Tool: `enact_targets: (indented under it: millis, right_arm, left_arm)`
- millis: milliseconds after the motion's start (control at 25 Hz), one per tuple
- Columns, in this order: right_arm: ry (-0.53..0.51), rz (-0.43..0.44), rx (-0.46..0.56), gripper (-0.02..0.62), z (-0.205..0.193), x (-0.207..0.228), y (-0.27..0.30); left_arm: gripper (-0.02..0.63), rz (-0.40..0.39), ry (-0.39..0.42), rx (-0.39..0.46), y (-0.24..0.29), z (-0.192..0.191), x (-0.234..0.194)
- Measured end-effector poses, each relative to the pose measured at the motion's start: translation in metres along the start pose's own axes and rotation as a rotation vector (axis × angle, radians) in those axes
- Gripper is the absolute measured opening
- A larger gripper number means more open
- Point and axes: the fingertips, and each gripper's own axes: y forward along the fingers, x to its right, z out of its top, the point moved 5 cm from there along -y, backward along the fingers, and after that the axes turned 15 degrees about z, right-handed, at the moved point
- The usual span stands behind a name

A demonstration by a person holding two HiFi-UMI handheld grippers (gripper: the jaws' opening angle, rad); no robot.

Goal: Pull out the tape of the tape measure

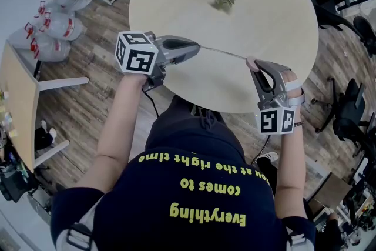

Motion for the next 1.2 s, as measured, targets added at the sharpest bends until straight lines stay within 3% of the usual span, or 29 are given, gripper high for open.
enact_targets:
  millis: [1200]
  right_arm:
    - [0.013, 0.002, 0.036, 0.083, 0.010, 0.002, 0.009]
  left_arm:
    - [0.008, -0.046, 0.011, -0.029, 0.023, 0.003, 0.012]
